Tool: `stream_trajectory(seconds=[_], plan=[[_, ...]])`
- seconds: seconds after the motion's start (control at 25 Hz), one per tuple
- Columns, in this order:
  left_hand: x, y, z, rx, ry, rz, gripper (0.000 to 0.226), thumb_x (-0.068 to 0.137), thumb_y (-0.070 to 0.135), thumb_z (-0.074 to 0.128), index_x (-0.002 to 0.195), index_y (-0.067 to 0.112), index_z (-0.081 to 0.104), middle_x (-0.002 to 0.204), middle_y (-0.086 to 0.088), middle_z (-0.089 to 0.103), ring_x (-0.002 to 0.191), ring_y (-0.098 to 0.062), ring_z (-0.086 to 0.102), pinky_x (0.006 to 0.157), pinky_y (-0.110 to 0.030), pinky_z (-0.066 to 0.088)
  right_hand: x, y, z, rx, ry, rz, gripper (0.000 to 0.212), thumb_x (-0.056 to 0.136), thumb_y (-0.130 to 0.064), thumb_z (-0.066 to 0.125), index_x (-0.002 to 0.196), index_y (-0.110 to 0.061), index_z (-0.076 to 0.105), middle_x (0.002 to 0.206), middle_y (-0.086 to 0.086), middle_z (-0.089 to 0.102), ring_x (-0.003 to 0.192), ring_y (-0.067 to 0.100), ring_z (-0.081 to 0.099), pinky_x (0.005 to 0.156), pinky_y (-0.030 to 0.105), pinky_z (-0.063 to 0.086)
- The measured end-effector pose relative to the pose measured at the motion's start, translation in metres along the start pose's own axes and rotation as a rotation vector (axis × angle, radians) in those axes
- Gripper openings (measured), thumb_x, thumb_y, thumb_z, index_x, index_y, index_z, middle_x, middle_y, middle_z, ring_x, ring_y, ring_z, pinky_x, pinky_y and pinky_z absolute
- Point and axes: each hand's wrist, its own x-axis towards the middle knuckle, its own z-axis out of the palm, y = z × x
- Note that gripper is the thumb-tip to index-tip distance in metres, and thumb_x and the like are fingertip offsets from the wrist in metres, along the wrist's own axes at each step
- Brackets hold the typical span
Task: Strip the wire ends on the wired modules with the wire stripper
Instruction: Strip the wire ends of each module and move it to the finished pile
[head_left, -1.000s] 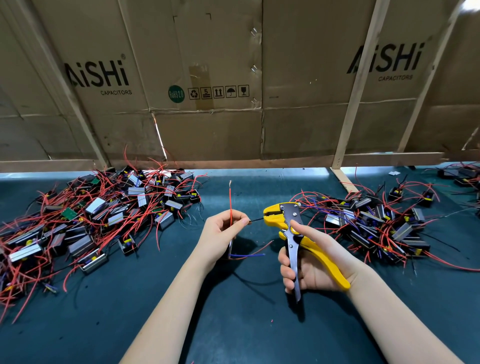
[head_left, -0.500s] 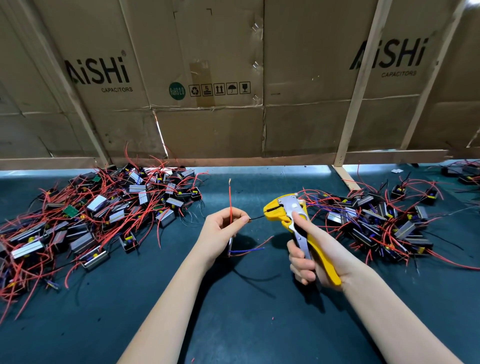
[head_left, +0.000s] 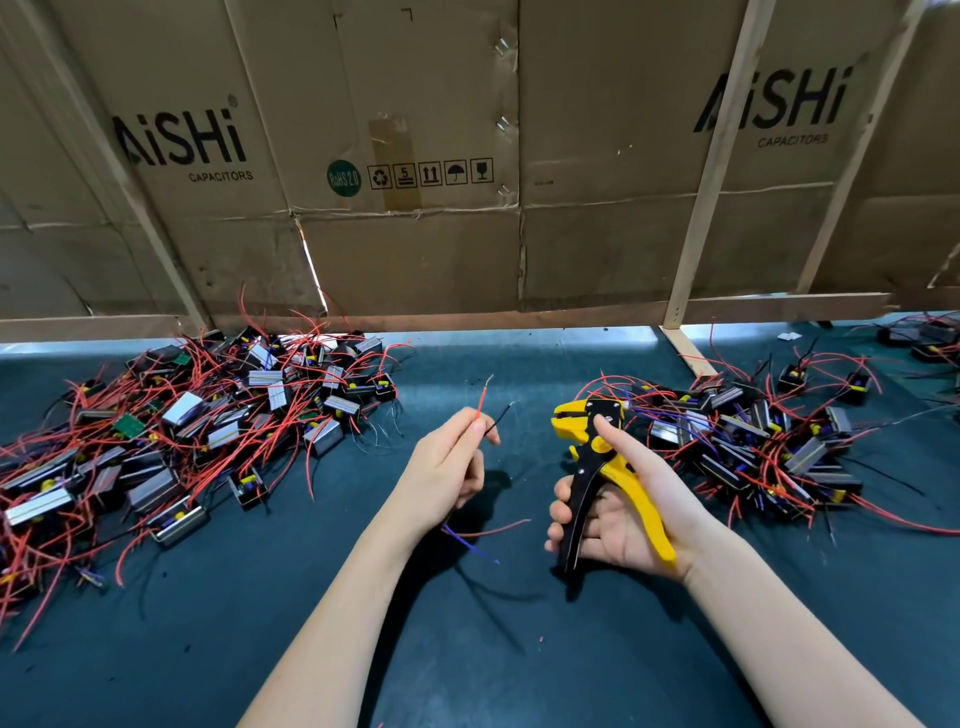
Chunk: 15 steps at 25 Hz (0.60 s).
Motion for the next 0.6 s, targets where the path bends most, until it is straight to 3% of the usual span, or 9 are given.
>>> stream_trajectory(seconds=[0.12, 0.24, 0.32, 0.6], plan=[[-0.0018, 0.0018, -0.0028, 0.113, -0.056, 0.033, 0.023, 0.106, 0.023, 0.036, 0.092, 0.019, 0.053, 0.051, 0.005, 0.038, 0.044, -0.017, 0.030, 0.042, -0.023, 0.034, -0.0019, -0.0019, -0.0014, -0.030, -0.075, 0.037, 0.069, 0.075, -0.068, 0.062, 0.079, 0.001, 0.060, 0.079, 0.021, 0.057, 0.074, 0.037, 0.062, 0.081, 0.048, 0.055], [-0.0030, 0.0029, -0.0073, 0.296, -0.125, 0.069, 0.024, 0.104, 0.022, 0.042, 0.084, 0.021, 0.055, 0.056, 0.011, 0.042, 0.054, -0.010, 0.037, 0.054, -0.026, 0.034, -0.0034, -0.0039, -0.0043, -0.110, -0.171, 0.078, 0.070, 0.080, -0.069, 0.056, 0.081, 0.001, 0.060, 0.078, 0.020, 0.057, 0.074, 0.036, 0.062, 0.083, 0.047, 0.053], [-0.0027, 0.0044, -0.0082, 0.391, -0.161, 0.083, 0.026, 0.102, 0.022, 0.043, 0.078, 0.018, 0.051, 0.063, 0.005, 0.046, 0.063, -0.012, 0.041, 0.063, -0.033, 0.036, -0.0036, -0.0046, -0.0047, -0.153, -0.215, 0.094, 0.071, 0.083, -0.070, 0.052, 0.082, 0.000, 0.060, 0.078, 0.019, 0.058, 0.073, 0.036, 0.062, 0.082, 0.046, 0.053], [0.0004, 0.0041, -0.0058, 0.482, -0.165, 0.068, 0.026, 0.099, 0.019, 0.044, 0.074, 0.012, 0.045, 0.066, -0.005, 0.046, 0.064, -0.014, 0.038, 0.063, -0.037, 0.035, -0.0055, -0.0055, 0.0001, -0.245, -0.214, 0.109, 0.068, 0.081, -0.069, 0.057, 0.077, -0.001, 0.060, 0.071, 0.017, 0.058, 0.067, 0.034, 0.062, 0.077, 0.044, 0.054]])
